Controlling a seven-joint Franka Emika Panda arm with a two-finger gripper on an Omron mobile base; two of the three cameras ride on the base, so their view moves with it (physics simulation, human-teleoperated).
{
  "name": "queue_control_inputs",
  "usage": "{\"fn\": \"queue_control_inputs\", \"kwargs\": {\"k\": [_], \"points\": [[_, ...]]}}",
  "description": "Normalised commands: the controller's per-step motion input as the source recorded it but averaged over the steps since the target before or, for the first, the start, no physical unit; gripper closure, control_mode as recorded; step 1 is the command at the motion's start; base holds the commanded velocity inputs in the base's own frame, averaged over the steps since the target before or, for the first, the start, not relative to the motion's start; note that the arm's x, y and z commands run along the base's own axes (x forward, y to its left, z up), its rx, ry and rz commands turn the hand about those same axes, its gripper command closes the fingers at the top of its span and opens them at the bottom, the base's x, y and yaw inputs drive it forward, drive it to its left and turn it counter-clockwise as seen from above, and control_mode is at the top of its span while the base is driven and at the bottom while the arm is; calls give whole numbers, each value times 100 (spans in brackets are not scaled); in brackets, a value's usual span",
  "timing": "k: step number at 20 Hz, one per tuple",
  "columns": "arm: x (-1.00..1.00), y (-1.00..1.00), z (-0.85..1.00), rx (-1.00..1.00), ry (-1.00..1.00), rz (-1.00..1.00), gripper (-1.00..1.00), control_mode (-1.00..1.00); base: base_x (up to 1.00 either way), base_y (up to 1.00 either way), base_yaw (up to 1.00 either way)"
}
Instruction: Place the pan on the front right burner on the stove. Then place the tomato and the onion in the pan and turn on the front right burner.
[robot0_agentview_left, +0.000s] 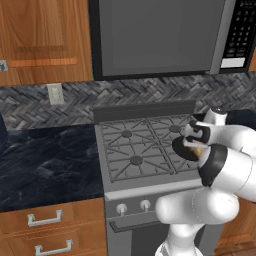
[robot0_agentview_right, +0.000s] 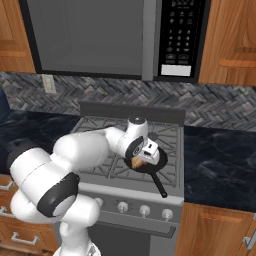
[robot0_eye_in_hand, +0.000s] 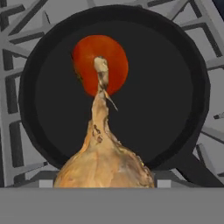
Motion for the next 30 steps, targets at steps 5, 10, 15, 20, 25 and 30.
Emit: {"fn": "queue_control_inputs", "kwargs": {"k": [5, 10, 15, 20, 25, 30], "points": [[17, 0, -26, 0, 3, 1, 100, -100, 0, 0, 0], [12, 2, -19, 0, 2, 1, -100, -100, 0, 0, 0], [2, 0, -3, 0, 0, 0, -100, -100, 0, 0, 0], [0, 0, 0, 0, 0, 0, -100, -100, 0, 0, 0], [0, 0, 1, 0, 0, 0, -100, -100, 0, 0, 0], [-14, 0, 36, -1, -9, 0, -100, -100, 0, 0, 0]]}}
